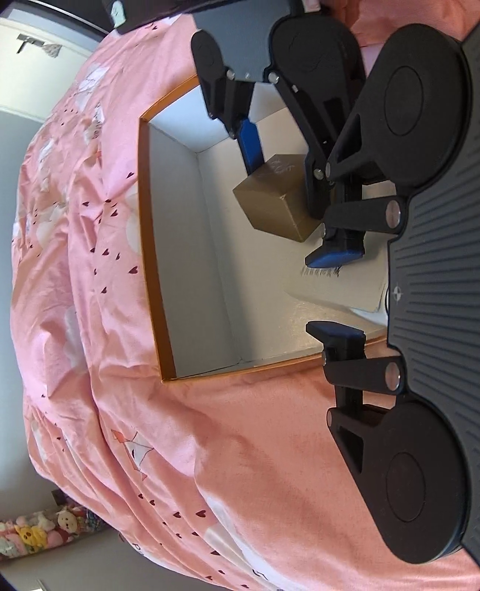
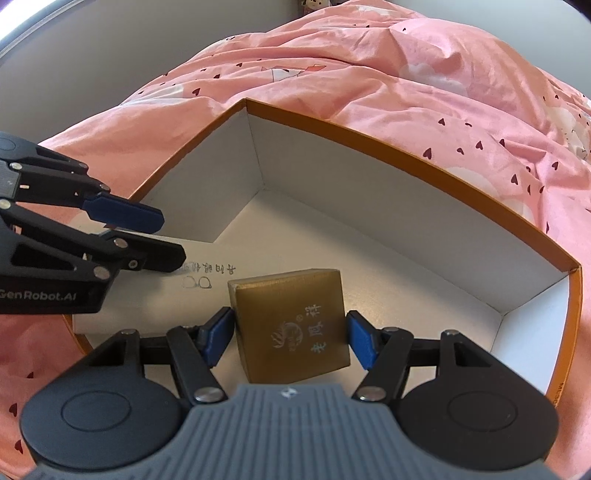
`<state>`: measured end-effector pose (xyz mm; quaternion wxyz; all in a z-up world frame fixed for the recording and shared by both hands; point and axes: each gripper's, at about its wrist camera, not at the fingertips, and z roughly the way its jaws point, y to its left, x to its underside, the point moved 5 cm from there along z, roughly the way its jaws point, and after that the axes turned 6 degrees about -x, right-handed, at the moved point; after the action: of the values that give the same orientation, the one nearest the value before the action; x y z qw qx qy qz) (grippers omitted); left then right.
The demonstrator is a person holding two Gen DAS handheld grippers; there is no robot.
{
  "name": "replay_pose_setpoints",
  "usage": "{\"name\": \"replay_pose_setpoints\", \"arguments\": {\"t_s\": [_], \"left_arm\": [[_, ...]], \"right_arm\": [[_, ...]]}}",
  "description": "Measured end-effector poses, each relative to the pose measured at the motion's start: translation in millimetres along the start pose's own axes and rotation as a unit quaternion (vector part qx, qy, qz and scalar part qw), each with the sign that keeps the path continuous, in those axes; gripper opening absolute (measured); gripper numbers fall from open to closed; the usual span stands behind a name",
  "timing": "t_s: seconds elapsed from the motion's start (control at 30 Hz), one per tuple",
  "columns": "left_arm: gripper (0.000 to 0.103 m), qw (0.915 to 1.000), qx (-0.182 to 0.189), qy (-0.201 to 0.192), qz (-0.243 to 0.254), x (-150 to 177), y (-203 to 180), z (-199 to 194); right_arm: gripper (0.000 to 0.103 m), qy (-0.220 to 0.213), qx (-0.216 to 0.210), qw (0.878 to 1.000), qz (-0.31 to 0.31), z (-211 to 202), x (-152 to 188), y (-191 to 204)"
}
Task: Organize objects
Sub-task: 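Open both tools to release the white case and gold box inside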
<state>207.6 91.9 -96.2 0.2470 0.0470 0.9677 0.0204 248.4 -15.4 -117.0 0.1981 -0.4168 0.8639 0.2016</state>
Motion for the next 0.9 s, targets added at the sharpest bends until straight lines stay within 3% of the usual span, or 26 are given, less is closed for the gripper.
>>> {"name": "replay_pose_setpoints", "arguments": {"t_s": [0.13, 0.27, 0.37, 0.53, 0.67, 0.77, 0.9], "left_arm": [[0.025, 0.9994, 0.011, 0.03, 0.014, 5.7, 1.0, -4.2], [0.019, 0.9993, 0.019, 0.033, 0.006, 12.0, 0.6, -2.8], [0.019, 0.9995, 0.017, 0.025, -0.012, 13.6, 4.3, -2.5], [0.019, 0.9987, -0.003, -0.017, -0.049, 9.0, 13.6, -14.1], [0.021, 0.9904, -0.017, -0.064, -0.121, 5.4, 24.5, -24.0], [0.025, 0.9793, -0.048, -0.095, -0.172, 4.5, 32.2, -26.4], [0.025, 0.9693, -0.07, -0.109, -0.209, 6.9, 42.4, -22.2]], "right_arm": [[0.068, 0.021, 0.007, 1.0, -0.005, 8.5, 1.7, 1.5], [0.068, 0.038, 0.004, 0.999, 0.0, 23.3, 2.6, 1.2], [0.067, 0.041, -0.008, 0.999, 0.014, 28.9, 0.9, -0.4], [0.068, 0.054, 0.016, 0.998, -0.007, 31.1, -0.6, -6.2], [0.068, 0.067, 0.056, 0.995, -0.049, 41.6, -4.2, -11.1], [0.067, 0.069, 0.059, 0.994, -0.062, 46.9, -10.1, -11.4], [0.067, 0.069, 0.054, 0.992, -0.089, 54.0, -14.3, -2.9]]}}
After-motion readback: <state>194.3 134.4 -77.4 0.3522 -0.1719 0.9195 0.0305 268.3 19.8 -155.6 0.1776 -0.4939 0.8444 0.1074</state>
